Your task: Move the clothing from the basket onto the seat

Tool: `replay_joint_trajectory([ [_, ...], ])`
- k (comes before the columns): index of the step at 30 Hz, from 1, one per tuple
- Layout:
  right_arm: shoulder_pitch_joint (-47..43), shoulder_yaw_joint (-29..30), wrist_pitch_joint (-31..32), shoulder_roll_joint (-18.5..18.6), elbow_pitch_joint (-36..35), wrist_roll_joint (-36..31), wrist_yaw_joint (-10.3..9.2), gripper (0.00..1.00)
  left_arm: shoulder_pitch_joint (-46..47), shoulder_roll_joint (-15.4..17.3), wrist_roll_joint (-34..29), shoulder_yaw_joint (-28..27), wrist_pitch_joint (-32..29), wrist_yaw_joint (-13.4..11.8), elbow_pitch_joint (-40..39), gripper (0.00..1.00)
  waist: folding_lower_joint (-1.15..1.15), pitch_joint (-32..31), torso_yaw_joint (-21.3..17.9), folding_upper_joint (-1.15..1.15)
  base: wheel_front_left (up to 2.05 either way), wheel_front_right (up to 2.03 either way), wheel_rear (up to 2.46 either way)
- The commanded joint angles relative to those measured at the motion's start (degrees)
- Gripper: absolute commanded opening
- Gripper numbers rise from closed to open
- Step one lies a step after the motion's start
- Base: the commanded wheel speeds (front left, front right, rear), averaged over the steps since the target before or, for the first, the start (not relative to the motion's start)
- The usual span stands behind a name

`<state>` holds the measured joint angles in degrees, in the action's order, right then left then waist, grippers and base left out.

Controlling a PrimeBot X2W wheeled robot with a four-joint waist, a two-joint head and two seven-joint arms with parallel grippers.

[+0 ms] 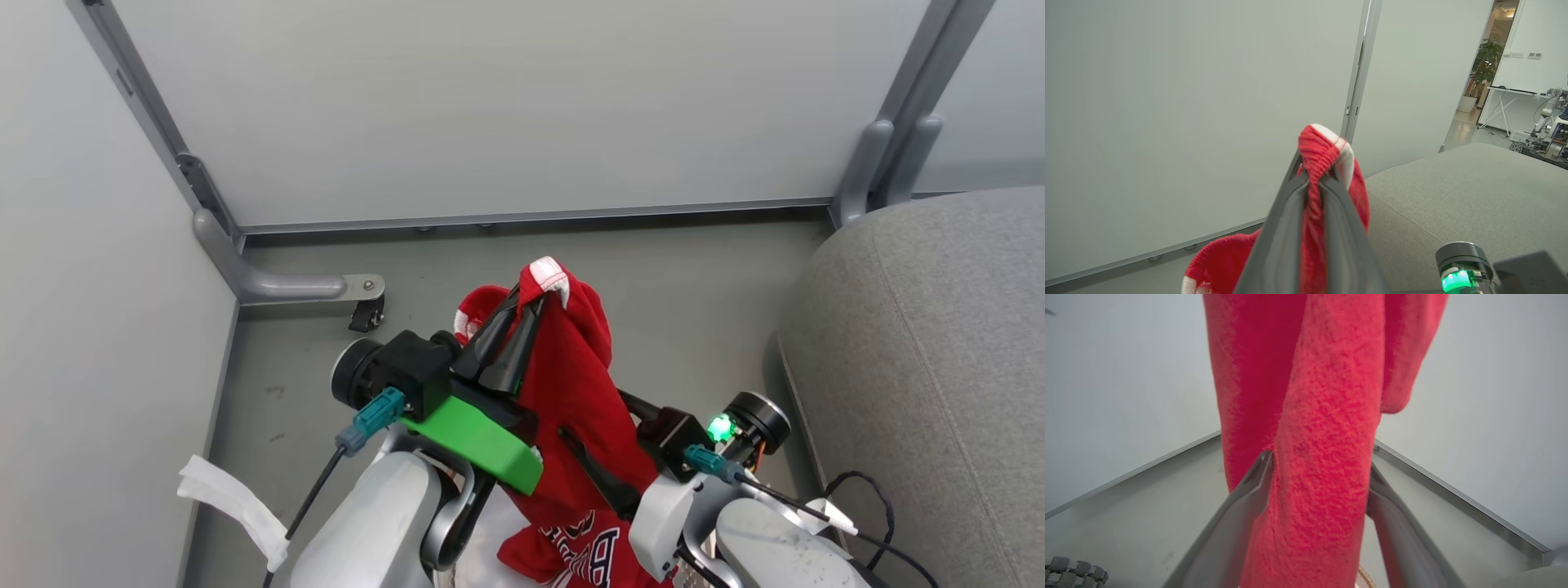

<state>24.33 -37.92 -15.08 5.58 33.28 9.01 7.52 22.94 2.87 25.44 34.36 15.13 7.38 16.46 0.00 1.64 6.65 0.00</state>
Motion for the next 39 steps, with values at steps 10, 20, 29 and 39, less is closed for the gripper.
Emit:
replay_joint_trajectory([
  [10, -1.2, -1.0, -0.1, -1.6, 5.8, 1.4, -0.06, 1.00, 1.7, 0.1, 1.1, 1.4, 0.0, 0.2, -0.1, 0.00, 0.00, 1.1, 1.8, 0.00, 0.00, 0.00, 0.00],
  [20, -2.2, -0.5, -0.1, -2.0, 5.0, 3.6, -0.06, 0.00, 1.7, 0.1, 1.3, 1.2, 0.0, 0.2, 0.3, 0.00, 0.00, 1.6, 1.4, 0.00, 0.00, 0.00, 0.00],
  [29, -3.5, 1.5, -0.1, -1.5, 1.0, 3.2, -0.06, 0.00, 1.0, 0.1, 0.2, 0.2, 0.0, 0.2, 1.5, 1.00, 0.00, 2.0, 0.2, 0.00, 0.00, 0.00, 0.00],
  [39, -7.1, 7.0, -0.1, -1.2, -7.7, 2.9, -0.06, 0.00, -2.2, 0.1, -4.7, -2.6, 0.0, 0.0, 3.4, 1.00, 0.00, 1.9, -6.7, 0.00, 0.00, 0.00, 0.00],
])
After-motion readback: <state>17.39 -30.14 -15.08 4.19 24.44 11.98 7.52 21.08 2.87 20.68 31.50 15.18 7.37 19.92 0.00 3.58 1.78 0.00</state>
